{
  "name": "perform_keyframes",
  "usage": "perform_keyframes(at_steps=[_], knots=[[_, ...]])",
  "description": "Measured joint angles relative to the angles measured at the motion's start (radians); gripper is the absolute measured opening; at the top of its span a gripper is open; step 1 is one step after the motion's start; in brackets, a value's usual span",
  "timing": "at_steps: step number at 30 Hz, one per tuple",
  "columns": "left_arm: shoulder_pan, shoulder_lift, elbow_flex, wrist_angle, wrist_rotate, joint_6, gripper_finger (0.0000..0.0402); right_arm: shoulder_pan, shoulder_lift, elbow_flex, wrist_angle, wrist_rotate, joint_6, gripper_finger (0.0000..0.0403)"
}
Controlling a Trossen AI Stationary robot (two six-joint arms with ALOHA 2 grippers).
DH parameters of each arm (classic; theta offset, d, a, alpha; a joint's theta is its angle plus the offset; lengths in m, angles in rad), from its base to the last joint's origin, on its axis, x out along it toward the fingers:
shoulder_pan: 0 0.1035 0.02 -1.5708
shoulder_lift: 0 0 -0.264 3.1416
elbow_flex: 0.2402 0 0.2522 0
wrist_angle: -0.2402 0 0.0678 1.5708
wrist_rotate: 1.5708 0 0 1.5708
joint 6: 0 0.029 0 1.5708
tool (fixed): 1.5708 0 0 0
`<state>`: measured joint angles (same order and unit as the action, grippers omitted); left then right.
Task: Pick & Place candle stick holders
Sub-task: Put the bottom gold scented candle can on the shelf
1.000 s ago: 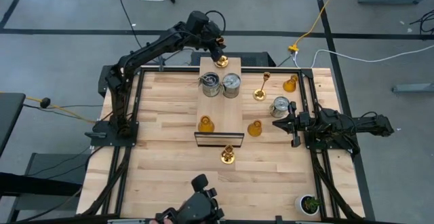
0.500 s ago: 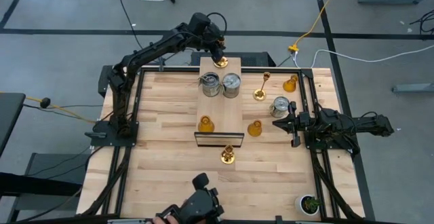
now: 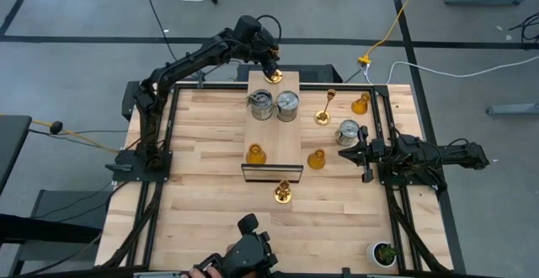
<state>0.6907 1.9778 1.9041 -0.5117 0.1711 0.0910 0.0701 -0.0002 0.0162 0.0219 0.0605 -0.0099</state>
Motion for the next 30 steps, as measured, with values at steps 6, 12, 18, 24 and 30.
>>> perform_keyframes(at_steps=[6, 12, 18, 24, 30], knots=[[0.000, 0.000, 0.000, 0.000, -0.013, 0.000, 0.0092, 0.000, 0.000, 0.000, 0.000, 0.000, 0.000, 0.0027], [0.000, 0.000, 0.000, 0.000, -0.017, 0.000, 0.0119, 0.000, 0.000, 0.000, 0.000, 0.001, 0.000, 0.0027], [0.000, 0.000, 0.000, 0.000, -0.017, 0.000, 0.0171, 0.000, 0.000, 0.000, 0.000, 0.002, 0.000, 0.0027], [-0.001, 0.000, 0.000, 0.000, -0.017, 0.000, 0.0233, 0.000, 0.000, 0.000, 0.000, 0.002, 0.000, 0.0027], [-0.001, 0.000, 0.000, 0.000, -0.017, -0.001, 0.0284, 0.000, 0.000, 0.000, 0.000, 0.002, 0.000, 0.0027]])
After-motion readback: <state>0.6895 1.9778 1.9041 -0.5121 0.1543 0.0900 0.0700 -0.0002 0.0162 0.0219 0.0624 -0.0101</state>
